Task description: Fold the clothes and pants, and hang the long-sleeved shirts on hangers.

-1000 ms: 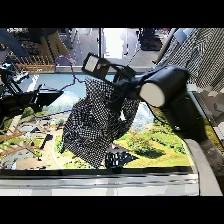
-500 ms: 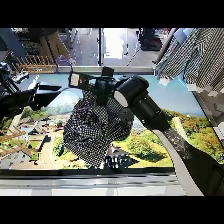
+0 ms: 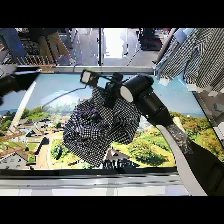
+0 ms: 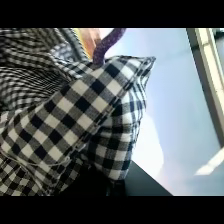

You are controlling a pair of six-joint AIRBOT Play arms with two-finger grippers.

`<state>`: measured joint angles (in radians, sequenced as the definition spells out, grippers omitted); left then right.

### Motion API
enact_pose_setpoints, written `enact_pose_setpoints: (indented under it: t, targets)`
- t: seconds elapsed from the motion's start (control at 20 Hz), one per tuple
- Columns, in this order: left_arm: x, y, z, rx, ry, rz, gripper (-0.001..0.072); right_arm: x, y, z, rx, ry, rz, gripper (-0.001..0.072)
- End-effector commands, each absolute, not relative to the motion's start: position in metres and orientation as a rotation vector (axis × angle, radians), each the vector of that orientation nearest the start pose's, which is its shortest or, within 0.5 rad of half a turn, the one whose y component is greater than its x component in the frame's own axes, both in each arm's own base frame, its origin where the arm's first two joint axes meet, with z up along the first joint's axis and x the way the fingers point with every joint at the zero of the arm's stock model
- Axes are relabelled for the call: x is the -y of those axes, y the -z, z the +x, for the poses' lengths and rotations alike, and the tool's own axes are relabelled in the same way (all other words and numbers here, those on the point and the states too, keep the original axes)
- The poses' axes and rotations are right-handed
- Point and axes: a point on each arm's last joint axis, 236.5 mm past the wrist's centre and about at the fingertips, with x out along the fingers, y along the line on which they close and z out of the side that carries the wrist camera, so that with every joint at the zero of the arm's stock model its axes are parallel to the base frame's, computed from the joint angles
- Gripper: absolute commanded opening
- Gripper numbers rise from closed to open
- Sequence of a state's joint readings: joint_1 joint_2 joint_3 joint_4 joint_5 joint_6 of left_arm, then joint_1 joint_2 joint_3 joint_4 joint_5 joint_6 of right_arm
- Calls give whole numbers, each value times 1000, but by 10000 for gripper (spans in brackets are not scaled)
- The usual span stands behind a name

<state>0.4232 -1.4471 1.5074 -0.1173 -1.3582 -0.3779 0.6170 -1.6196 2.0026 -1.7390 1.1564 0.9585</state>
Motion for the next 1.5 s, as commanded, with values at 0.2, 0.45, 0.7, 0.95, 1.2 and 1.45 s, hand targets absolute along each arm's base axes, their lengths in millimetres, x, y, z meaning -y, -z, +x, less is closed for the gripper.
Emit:
enact_pose_setpoints:
  t: [0.2, 0.45, 0.7, 0.95, 1.2, 1.45]
  targets:
    - [5, -165, 449, -805, 396, -570, 697, -218, -251, 489, -559, -359, -520, 20]
    - [143, -88, 443, -930, 690, -703, 699, -224, -293, 465, -475, -393, -451, 20]
    - [270, -43, 453, -1065, 837, -739, 699, -246, -313, 438, -433, -459, -441, 20]
    - [252, -82, 518, -895, 696, -826, 15, -239, -310, 424, -479, -464, -446, 20]
    - [123, -205, 572, -566, 578, -855, 13, -239, -287, 406, -569, -548, -556, 19]
    - [45, -264, 581, -424, 517, -856, 12, -222, -258, 414, -646, -532, -592, 18]
